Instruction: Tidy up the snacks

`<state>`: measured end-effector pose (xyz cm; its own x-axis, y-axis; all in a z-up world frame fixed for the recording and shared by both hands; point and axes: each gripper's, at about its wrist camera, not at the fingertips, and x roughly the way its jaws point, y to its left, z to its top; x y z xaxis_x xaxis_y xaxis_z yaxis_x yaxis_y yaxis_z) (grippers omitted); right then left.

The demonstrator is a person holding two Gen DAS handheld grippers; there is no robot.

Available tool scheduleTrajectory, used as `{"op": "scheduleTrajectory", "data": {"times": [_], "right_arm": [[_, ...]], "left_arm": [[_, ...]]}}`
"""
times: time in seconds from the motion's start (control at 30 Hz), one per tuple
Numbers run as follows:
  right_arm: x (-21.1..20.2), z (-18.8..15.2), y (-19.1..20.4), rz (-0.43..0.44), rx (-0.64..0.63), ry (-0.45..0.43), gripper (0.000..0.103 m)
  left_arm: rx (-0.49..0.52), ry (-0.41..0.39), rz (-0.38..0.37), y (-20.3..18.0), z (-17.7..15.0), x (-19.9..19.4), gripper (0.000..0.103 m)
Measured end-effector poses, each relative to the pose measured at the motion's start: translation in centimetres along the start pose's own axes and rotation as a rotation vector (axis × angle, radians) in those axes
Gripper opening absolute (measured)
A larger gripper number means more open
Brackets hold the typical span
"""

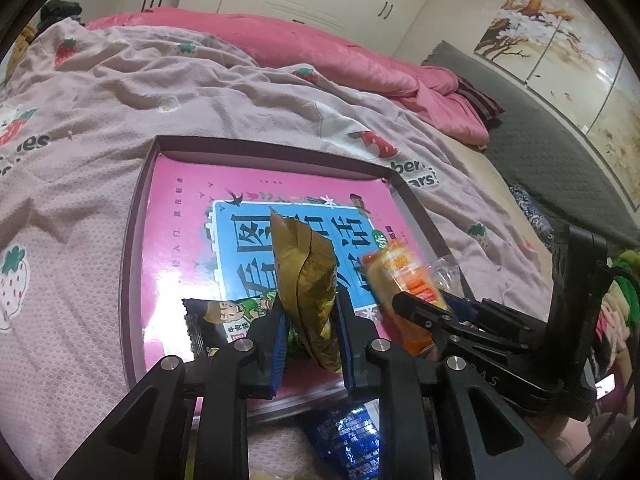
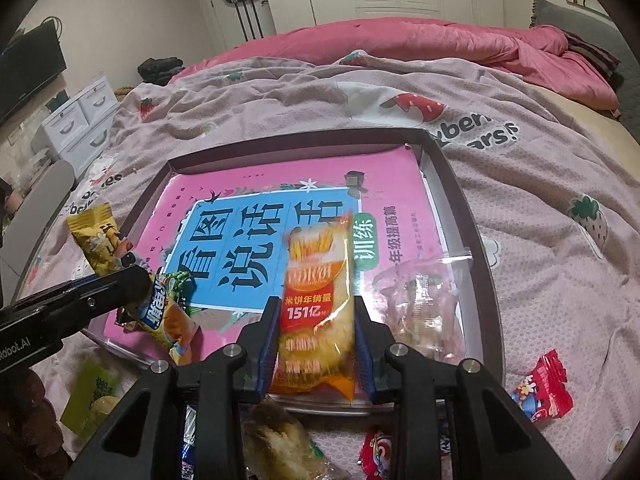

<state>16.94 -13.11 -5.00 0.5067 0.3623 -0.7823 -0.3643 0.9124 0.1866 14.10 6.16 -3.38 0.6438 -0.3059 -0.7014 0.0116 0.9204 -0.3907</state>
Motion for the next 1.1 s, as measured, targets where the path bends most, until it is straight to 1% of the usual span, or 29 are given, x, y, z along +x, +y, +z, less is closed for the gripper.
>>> {"op": "scheduleTrajectory", "data": {"times": [0.07,0.17,0.23,0.3,0.37,0.43,0.6,0.8,0.93,1.1], "right_arm": [[-0.1,-0.1,0.0,-0.002,0.000,-0.001,0.034],[-0.3,-0.2,0.0,-0.008,-0.002,-0.005,0.034],[-0.5,-0.2,-0.1,-0.010,-0.002,-0.009,0.034],[-0.7,-0.2,-0.1,-0.009,0.000,-0.014,0.034],[-0.9,-0.2,-0.2,-0.008,0.003,-0.016,0.034],[-1.1,-0.3,-0.2,-0.007,0.004,-0.021,0.034],[-1.8,-0.3,-0.3,-0.002,0.008,-0.033,0.034],[-2.5,-0.2,-0.1,0.006,0.008,-0.047,0.034],[-2.8,-0.1,-0.1,0.008,0.006,-0.055,0.034],[-3.5,-0.1,-0.1,0.010,0.011,-0.070,0.034]], "left_arm": [[-0.003,0.002,0.002,0.0,0.0,0.0,0.025],[-0.004,0.002,0.007,0.1,0.1,0.0,0.033],[-0.009,0.002,0.009,0.3,0.1,-0.1,0.040],[-0.010,0.000,0.019,0.3,0.2,-0.1,0.045],[-0.011,-0.001,0.026,0.4,0.2,-0.1,0.047],[-0.012,-0.002,0.035,0.6,0.2,-0.2,0.053],[-0.022,-0.005,0.067,1.2,0.3,-0.4,0.057],[-0.030,-0.011,0.103,2.1,0.6,-0.9,0.057],[-0.051,-0.020,0.108,2.8,0.8,-1.4,0.057],[-0.054,-0.034,0.107,2.9,1.0,-2.2,0.057]]}}
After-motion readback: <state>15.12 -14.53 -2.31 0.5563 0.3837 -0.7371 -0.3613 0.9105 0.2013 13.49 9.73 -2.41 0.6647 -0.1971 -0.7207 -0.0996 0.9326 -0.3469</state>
